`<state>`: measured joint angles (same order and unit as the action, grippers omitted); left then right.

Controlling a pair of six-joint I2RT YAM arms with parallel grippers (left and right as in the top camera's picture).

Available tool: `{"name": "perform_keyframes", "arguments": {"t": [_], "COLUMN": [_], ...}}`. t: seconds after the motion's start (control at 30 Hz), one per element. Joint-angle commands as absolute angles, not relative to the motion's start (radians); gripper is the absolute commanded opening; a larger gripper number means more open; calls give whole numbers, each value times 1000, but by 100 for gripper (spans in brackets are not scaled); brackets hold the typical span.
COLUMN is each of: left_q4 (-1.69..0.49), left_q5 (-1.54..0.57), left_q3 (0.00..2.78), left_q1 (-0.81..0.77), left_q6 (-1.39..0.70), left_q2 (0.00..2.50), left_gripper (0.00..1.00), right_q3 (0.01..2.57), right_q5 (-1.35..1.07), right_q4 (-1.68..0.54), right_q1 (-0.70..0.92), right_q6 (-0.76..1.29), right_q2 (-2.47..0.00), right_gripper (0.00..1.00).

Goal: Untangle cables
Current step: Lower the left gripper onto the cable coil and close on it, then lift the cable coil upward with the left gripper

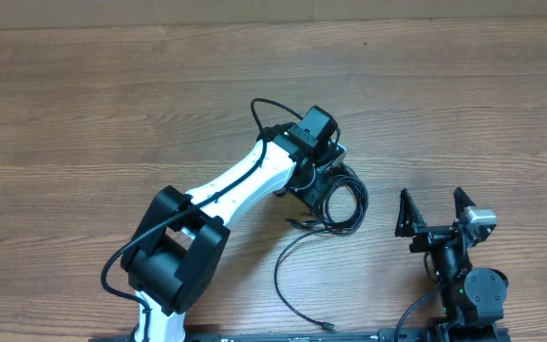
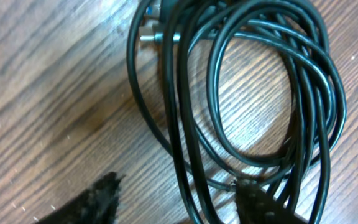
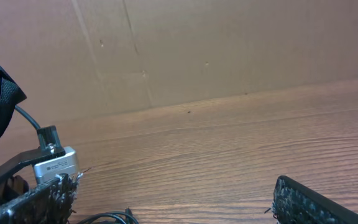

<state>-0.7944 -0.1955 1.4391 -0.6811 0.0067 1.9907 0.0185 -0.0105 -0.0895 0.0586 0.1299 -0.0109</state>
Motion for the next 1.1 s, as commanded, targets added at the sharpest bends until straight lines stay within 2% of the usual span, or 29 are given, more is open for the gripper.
{"name": "perform_keyframes", "arguments": {"t": [0.0,0.07,0.2,0.33,0.53,0.6,0.63,0.87,1.07], "left_q4": [-810,-813,-815,-808,-768,-767,-767,-789,-909], "left_q5": [-203,-204,-222,-236,-260,-260,-260,-260,-252], "left_q3": [1459,1459,1459,1459,1459,1459,1459,1491,1633], "left_q1": [-683,-683,-690,-707,-720,-720,-720,-718,-719], "left_q6": [22,22,19,20,7,7,7,9,80], "left_q2": [2006,2011,2031,2048,2050,2050,2050,2049,2046], "left_gripper": [67,68,52,45,18,6,4,4,4], "right_q3": [8,8,8,8,8,8,8,8,8], "right_q5": [-1,-1,-1,-1,-1,-1,-1,-1,-1], "right_q4": [-84,-84,-84,-84,-84,-84,-84,-84,-84], "right_q1": [55,55,55,55,55,55,55,55,55], "right_q6": [124,124,124,124,124,124,124,124,124], "right_q2": [-3,-3,-3,-3,-3,-3,-3,-3,-3], "right_gripper": [100,100,100,100,100,100,100,100,100]}}
